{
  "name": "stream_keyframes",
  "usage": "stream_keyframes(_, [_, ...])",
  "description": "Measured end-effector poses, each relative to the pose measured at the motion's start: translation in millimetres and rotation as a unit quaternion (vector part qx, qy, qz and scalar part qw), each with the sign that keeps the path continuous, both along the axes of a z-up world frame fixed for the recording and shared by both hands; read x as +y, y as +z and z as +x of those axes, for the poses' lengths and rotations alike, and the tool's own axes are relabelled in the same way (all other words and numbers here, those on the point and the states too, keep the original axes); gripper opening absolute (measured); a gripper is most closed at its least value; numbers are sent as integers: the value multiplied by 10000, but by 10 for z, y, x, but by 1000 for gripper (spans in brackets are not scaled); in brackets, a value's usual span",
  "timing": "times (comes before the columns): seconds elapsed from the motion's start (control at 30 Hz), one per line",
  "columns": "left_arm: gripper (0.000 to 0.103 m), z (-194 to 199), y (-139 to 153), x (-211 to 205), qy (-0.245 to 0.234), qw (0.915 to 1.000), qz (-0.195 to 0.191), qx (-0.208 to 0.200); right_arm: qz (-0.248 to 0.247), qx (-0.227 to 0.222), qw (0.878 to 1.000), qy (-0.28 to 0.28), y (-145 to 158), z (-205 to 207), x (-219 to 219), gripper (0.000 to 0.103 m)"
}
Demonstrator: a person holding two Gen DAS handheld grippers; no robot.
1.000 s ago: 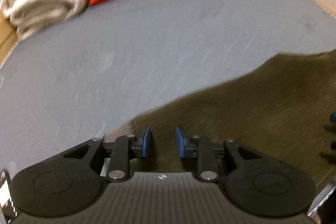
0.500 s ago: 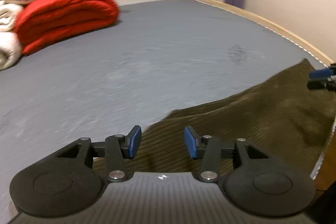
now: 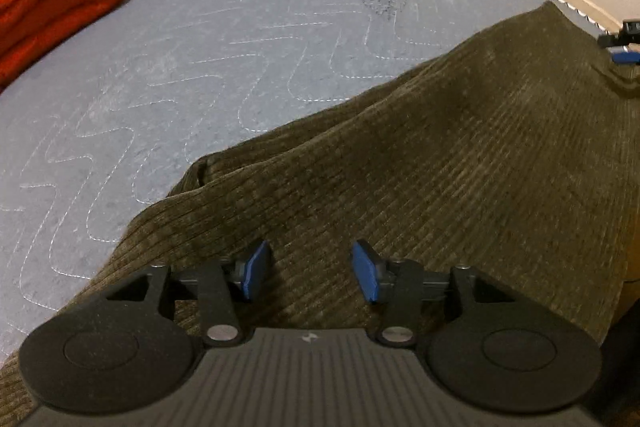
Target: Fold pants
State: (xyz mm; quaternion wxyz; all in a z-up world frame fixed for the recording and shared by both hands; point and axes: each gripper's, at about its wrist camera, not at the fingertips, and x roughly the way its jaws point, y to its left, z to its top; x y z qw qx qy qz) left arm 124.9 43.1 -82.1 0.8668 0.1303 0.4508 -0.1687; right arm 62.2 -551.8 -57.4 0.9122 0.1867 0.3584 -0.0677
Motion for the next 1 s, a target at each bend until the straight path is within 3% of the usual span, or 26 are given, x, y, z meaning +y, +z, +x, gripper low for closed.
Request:
stream_keyframes(0.23, [63,-31,203,93,312,9988,-218,-319,363,-227,9950,-905,-8,-37,-451,61])
stream_keyframes(0.33, [64,-71,232,98,313,9986,-214,-373,571,-403,9861,-1507,-15,-165,-705,70])
stream_keyframes(0.43, [66,-138,296,97,277,9986,-202,-399,787,-451,9755,-2006,-100,-289,-980,70])
stream_keyframes(0.53, [67,-204,370,91,220,9984,-245,-460,1306,-465,9674,-2118,-180,-367,-1191,68])
stream_keyframes(0.7, [70,-251,444,75,188,9978,-287,-563,1555,-503,9617,-2199,-190,-552,-1234,68])
stream_keyframes(0.83, [71,-247,414,91,214,9980,-241,-535,2109,-574,9484,-2295,-220,-683,-1295,68])
stream_keyframes(1.0, [72,-248,390,83,187,9985,-169,-486,2806,-182,9376,-2044,-441,-533,-1297,67])
